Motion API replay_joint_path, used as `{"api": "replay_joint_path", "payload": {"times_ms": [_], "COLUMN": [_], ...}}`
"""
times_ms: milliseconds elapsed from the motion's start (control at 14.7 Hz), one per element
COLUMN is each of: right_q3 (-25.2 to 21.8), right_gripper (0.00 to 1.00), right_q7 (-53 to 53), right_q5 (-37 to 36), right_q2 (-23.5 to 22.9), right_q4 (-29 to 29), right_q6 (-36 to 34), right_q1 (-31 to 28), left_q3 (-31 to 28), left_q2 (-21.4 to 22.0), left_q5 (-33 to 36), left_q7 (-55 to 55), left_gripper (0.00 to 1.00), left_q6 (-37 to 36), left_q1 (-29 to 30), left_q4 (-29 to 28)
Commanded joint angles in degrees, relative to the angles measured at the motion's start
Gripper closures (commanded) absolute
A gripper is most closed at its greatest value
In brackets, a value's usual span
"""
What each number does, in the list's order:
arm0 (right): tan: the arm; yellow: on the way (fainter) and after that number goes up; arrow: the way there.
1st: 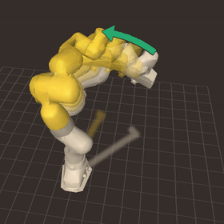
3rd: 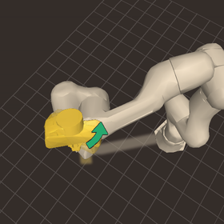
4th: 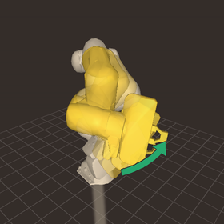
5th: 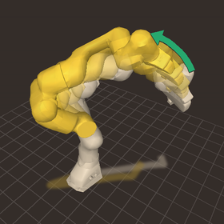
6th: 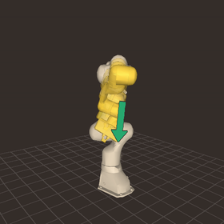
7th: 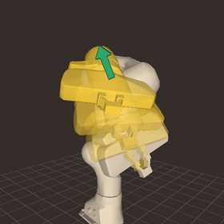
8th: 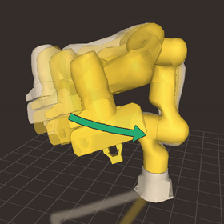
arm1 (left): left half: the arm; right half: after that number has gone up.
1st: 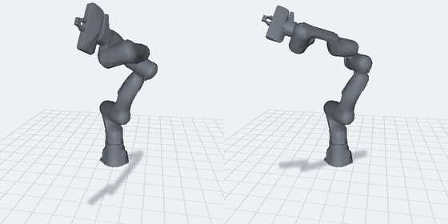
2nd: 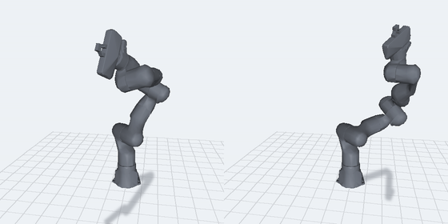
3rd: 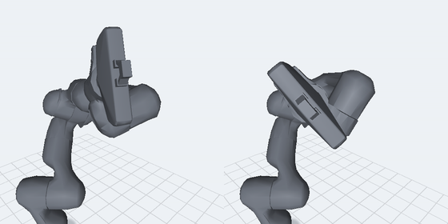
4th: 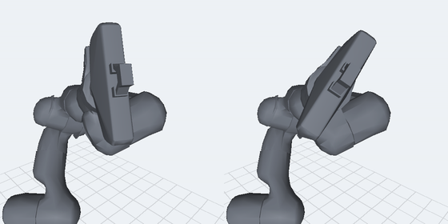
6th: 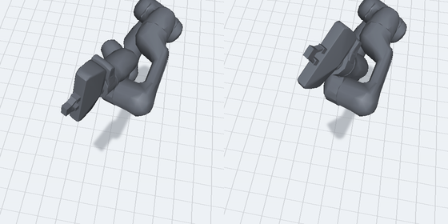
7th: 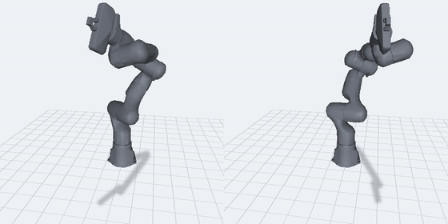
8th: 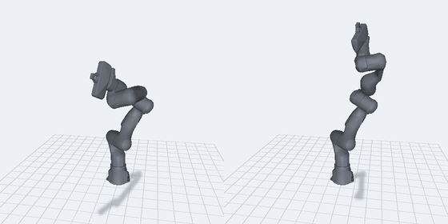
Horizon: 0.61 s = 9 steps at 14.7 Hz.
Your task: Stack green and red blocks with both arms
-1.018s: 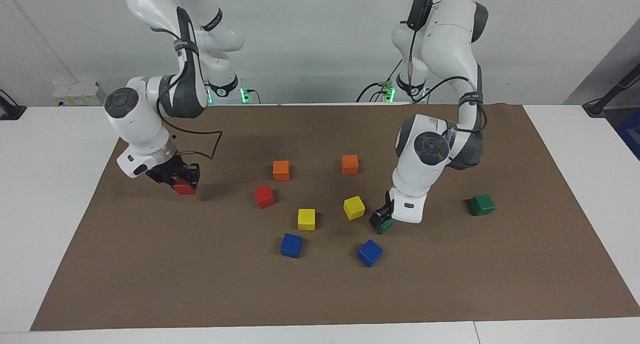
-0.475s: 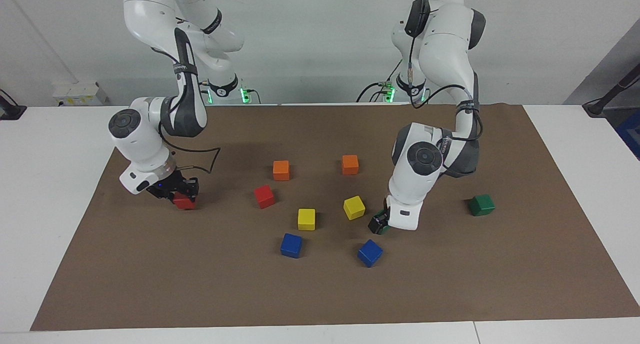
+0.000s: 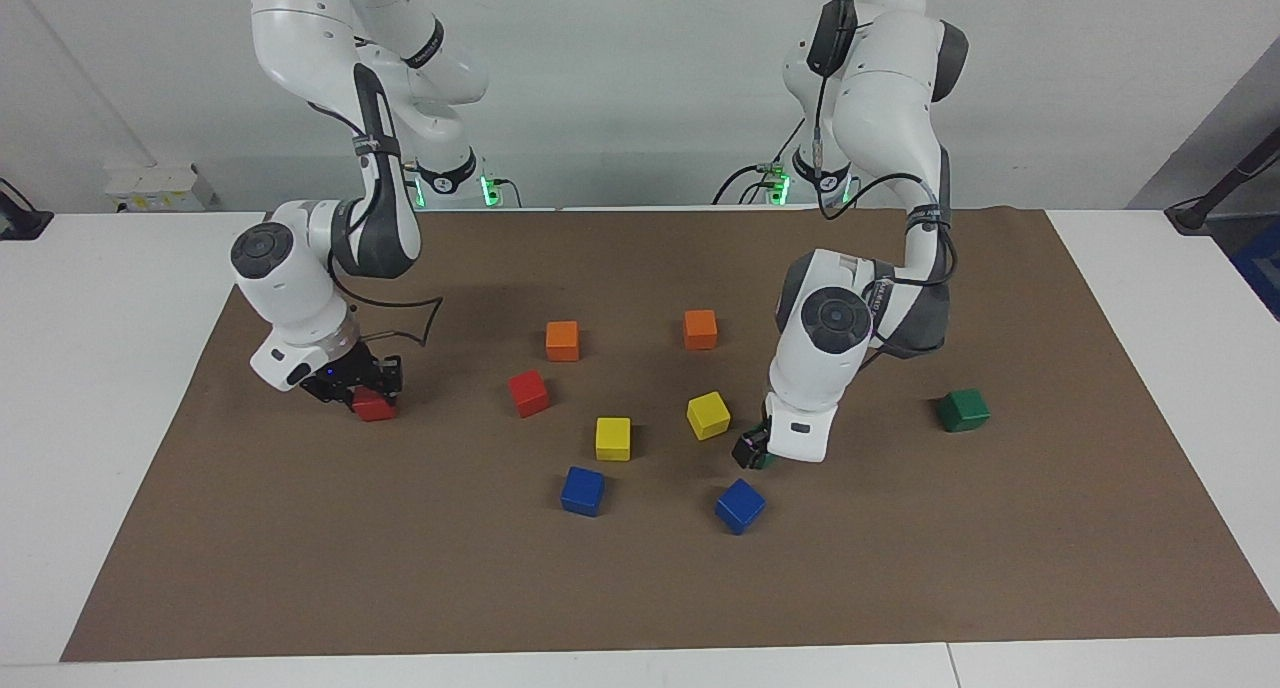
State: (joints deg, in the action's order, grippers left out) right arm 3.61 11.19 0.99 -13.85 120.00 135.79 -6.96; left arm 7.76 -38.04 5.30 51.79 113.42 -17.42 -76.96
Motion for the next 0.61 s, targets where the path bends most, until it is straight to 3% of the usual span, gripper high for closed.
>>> {"api": "replay_joint_path", "payload": {"times_ms": [0, 68, 136, 204, 543], "right_q3": [0.4, 0.4, 0.4, 0.3, 0.3], "right_gripper": [0.96, 0.64, 0.19, 0.0, 0.0], "right_q7": [2.1, 1.9, 1.6, 1.2, 0.9], "right_q5": [-0.3, -0.3, -0.3, -0.2, -0.3], "right_q2": [-0.7, -0.7, -0.7, -0.7, -0.5], "right_q4": [2.0, 1.9, 1.8, 1.7, 0.2], "right_q6": [2.8, 2.6, 2.6, 2.4, 0.5], "right_q1": [-0.8, -0.8, -0.7, -0.7, -0.9], "left_q3": [-0.6, -0.6, -0.6, -0.6, -0.5], "left_q2": [-0.5, -0.4, -0.1, 0.1, 0.7], "left_q5": [1.0, 0.9, 0.9, 0.9, 0.6], "left_q7": [0.5, 0.6, 0.7, 0.8, 2.4], "left_gripper": [0.0, 0.0, 0.0, 0.0, 0.0], "left_q6": [2.4, 3.2, 3.8, 4.3, 5.6], "left_q1": [-0.6, -0.7, -0.8, -0.7, -0.8], "left_q4": [-1.4, -2.6, -3.7, -4.4, -6.2]}}
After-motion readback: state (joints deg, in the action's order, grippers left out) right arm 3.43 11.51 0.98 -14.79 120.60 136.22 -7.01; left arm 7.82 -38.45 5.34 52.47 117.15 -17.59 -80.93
